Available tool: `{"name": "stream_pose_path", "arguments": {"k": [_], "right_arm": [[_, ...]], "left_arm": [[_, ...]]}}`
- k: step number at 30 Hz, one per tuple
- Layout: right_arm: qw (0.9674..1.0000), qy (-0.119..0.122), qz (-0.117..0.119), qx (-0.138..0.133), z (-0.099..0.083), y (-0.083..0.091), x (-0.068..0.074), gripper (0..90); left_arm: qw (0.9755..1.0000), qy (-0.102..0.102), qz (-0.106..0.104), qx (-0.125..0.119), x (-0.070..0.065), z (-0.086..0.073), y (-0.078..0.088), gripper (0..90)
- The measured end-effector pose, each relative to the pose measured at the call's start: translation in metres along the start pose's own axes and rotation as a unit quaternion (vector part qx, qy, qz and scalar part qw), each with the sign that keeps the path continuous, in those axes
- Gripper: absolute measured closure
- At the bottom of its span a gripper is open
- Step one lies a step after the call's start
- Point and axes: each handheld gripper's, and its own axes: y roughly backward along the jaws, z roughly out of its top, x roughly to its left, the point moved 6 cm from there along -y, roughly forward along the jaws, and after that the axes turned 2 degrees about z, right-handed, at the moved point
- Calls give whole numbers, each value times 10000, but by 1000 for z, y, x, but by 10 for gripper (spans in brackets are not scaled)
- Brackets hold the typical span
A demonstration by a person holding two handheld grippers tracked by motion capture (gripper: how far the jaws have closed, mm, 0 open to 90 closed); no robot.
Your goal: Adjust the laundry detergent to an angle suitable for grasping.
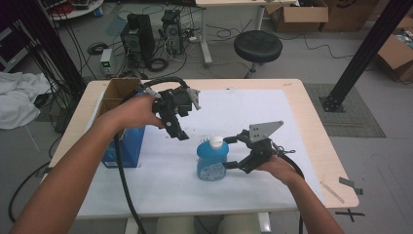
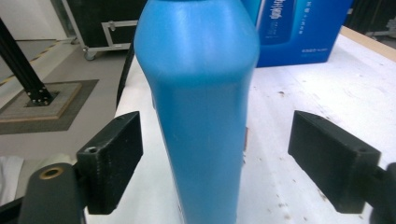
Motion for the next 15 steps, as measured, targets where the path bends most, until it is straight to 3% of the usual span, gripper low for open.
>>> {"name": "stream_pose_path", "arguments": {"k": [12,15], "right_arm": [[9985,-352,-385,170,-2,30,-2,150],[9974,-423,-483,336,-3,40,-1,150]], "left_arm": [[10000,22,17,7,1,0,0,208],[10000,59,11,0,0,1,-1,208]]}}
